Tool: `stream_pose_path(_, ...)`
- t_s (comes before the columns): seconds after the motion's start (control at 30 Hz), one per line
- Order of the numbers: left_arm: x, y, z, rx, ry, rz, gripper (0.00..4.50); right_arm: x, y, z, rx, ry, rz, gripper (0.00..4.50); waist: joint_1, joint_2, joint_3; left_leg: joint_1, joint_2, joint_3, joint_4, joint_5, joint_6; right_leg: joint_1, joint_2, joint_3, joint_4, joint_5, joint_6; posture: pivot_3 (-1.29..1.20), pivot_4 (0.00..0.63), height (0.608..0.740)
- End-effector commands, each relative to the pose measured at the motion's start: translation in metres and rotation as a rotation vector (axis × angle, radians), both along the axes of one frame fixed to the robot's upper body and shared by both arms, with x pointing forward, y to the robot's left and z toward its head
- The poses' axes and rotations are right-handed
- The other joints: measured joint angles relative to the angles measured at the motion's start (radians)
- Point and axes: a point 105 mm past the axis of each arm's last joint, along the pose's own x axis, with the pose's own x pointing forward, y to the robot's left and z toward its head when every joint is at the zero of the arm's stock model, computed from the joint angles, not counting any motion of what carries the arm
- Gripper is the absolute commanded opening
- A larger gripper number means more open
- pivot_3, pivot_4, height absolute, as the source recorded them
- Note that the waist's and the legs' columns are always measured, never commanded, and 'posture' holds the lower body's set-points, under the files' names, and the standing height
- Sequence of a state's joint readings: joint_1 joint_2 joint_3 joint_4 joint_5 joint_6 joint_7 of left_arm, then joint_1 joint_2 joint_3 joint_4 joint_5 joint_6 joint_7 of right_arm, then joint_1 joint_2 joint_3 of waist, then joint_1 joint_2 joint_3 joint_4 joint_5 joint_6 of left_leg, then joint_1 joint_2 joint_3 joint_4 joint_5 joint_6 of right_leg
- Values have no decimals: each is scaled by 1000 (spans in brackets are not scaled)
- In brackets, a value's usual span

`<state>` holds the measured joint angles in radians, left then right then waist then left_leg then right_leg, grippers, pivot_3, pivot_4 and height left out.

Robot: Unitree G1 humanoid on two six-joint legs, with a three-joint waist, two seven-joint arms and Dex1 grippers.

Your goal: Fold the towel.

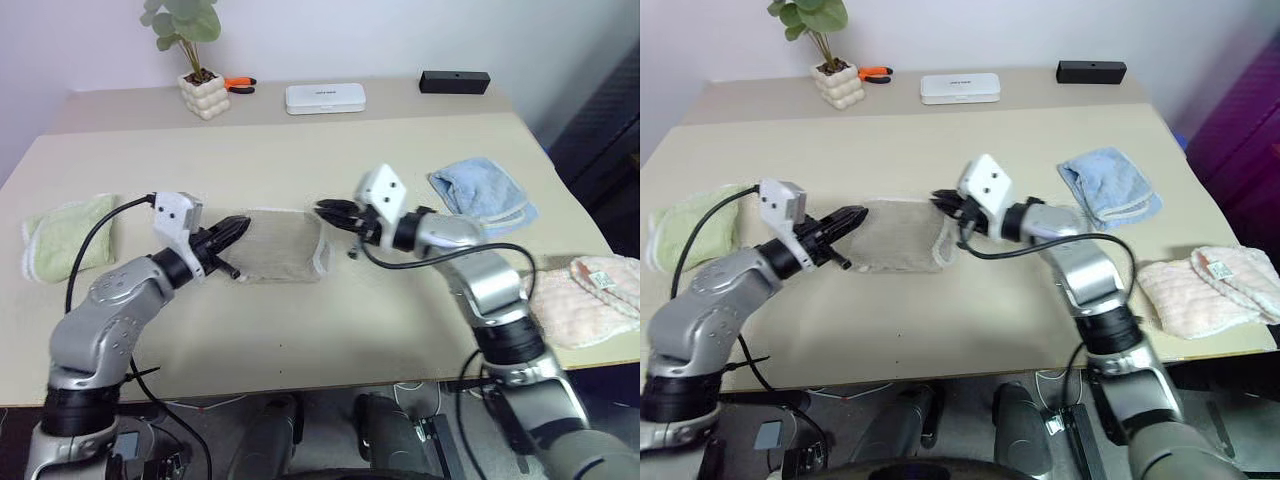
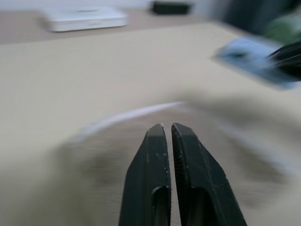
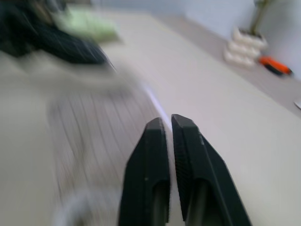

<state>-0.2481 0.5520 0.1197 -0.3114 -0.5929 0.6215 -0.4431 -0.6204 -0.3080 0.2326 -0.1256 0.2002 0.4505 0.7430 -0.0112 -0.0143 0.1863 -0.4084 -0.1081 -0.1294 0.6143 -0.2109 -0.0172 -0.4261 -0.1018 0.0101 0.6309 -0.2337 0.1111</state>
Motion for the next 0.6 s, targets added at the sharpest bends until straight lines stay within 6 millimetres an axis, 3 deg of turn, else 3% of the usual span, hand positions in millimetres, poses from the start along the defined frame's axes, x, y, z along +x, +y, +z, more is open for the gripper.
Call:
stream_pose_path(0.03, 9, -8, -21, 81, 16, 28, 64, 6, 19, -20, -7, 73, -16, 166, 0, 0, 0, 0, 0, 0, 0, 0, 0, 0, 0, 0, 0, 1, 1, 0, 150, 733)
stream_pose_path(0.13, 9, -11, -50, 159, 69, 25, 64, 9, 29, -53, -49, 170, -47, 166, -1, 0, 0, 0, -1, 0, 0, 0, 0, -1, 0, 0, 0, 2, 1, 0, 150, 733)
stream_pose_path(0.23, 7, -8, -65, 183, 92, 48, 64, 14, 23, -83, -137, 216, -111, 166, -2, 0, 0, 0, 0, 0, -1, 0, 0, -2, 0, 1, 1, 2, 0, 0, 150, 733)
stream_pose_path(0.3, 7, -1, -67, 170, 80, 91, 64, 16, 16, -87, -144, 223, -135, 166, -2, 1, -1, 0, 0, 0, -1, 0, 0, -2, 0, 1, 1, 2, 0, 0, 150, 733)
stream_pose_path(0.37, 4, 2, -56, 103, 22, 110, 64, 12, 11, -76, -83, 256, -112, 166, -3, 1, -1, 0, 0, 0, -1, 0, 0, -2, 0, 1, 1, 2, 0, 0, 150, 733)
stream_pose_path(0.5, -14, 16, -31, 14, -82, 137, 0, 8, -12, -47, 13, 309, -112, 1930, -3, 1, 0, 0, 0, 0, 0, 0, 0, -2, 0, 1, 1, 2, 0, 0, 150, 733)
stream_pose_path(0.6, -33, 25, -27, 35, -102, 118, 0, 9, -29, -40, 45, 367, -167, 3381, -3, 1, 0, 0, 0, 0, -1, 0, 0, -2, 0, 1, 1, 2, 0, 0, 150, 733)
